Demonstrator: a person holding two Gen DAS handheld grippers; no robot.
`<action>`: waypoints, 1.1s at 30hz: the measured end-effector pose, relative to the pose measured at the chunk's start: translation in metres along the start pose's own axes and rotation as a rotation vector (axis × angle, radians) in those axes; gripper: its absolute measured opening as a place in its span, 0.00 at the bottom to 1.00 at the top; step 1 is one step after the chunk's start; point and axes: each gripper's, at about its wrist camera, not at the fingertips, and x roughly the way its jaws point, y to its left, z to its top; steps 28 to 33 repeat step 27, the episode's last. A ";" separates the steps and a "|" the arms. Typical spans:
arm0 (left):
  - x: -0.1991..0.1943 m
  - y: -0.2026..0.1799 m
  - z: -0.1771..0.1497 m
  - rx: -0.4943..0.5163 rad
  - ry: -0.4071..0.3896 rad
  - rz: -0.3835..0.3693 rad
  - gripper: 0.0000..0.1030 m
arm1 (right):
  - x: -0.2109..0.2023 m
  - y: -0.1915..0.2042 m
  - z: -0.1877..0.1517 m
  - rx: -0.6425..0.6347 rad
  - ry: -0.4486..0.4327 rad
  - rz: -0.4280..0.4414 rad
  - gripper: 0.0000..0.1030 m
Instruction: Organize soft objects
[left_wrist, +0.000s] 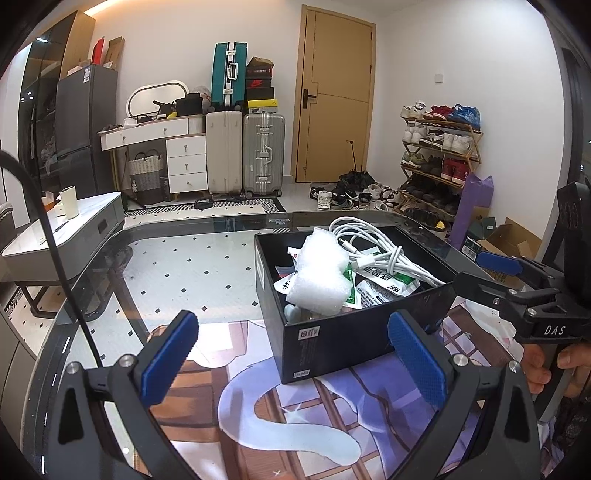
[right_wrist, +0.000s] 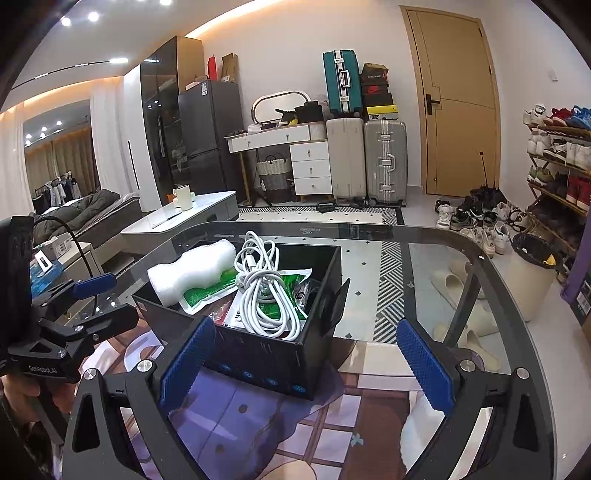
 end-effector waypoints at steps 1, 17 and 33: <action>0.000 0.000 0.000 0.000 -0.001 0.001 1.00 | 0.000 0.001 0.000 0.000 0.001 -0.001 0.97; -0.003 -0.003 0.000 0.024 -0.005 0.015 1.00 | 0.001 -0.001 0.000 0.001 0.003 -0.004 0.97; -0.002 -0.009 0.002 0.023 -0.010 0.019 1.00 | 0.000 -0.002 -0.001 0.002 0.006 -0.008 0.97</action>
